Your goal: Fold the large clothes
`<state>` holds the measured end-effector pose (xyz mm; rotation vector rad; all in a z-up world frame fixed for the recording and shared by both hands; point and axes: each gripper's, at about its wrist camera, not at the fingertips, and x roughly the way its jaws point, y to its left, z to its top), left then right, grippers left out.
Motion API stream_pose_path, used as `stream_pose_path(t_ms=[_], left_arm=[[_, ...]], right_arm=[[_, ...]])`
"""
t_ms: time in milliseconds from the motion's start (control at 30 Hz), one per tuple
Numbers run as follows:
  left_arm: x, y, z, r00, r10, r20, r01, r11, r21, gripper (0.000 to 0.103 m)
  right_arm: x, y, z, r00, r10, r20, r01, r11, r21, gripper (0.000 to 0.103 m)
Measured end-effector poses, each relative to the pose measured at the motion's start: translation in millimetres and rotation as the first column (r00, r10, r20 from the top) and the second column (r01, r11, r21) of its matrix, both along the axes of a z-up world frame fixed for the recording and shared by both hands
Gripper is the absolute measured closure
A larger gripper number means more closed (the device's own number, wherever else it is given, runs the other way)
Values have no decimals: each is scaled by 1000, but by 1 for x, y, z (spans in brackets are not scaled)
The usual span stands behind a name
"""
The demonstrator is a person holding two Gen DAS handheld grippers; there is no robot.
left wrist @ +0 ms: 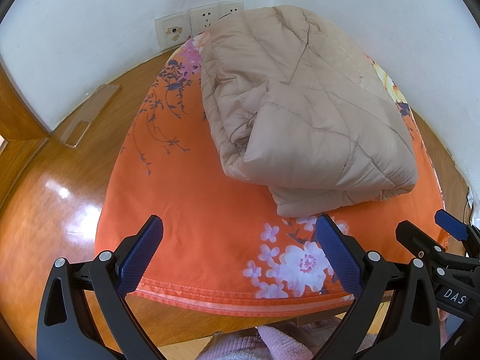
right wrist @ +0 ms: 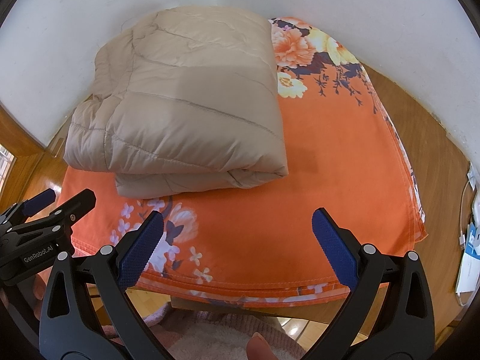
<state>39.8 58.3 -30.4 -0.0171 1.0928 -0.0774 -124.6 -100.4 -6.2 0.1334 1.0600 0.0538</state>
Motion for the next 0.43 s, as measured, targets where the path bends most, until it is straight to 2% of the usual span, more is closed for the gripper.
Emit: stream_pose_path(t_ms=[433], left_arm=[[3, 6, -1, 1000, 8, -9, -8, 1000, -10, 6]], right_arm=[[2, -2, -3, 1000, -1, -1, 1, 1000, 18, 5]])
